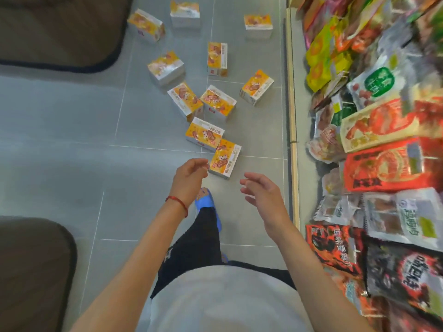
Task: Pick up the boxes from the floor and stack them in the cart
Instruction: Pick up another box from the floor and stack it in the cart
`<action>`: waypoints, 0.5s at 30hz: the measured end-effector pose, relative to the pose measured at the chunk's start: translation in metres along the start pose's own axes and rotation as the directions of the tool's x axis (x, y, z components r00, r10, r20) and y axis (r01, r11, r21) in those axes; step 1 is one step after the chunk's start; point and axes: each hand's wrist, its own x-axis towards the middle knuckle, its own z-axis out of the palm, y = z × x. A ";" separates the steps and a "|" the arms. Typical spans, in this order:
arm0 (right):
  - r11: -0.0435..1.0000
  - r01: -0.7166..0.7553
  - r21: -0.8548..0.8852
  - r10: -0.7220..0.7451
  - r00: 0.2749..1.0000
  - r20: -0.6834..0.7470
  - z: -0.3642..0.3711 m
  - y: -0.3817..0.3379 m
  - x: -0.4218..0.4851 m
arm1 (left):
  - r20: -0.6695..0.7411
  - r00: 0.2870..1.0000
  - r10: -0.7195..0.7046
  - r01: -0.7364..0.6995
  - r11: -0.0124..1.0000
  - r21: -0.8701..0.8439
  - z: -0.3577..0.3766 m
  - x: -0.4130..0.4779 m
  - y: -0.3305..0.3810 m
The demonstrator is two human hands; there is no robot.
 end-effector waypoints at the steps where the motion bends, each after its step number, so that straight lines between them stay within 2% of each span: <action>1: 1.000 -0.015 -0.002 0.015 1.000 -0.005 0.002 -0.013 0.018 | -0.001 1.000 -0.019 0.019 1.000 -0.008 0.003 0.019 0.011; 8: 0.988 -0.148 0.046 0.147 0.989 0.015 0.027 -0.091 0.124 | -0.048 0.992 -0.118 0.116 0.992 -0.046 0.010 0.125 0.070; 15: 0.986 -0.147 -0.081 0.155 0.982 0.105 0.015 -0.144 0.233 | -0.187 0.950 -0.249 0.220 0.962 -0.162 0.041 0.196 0.097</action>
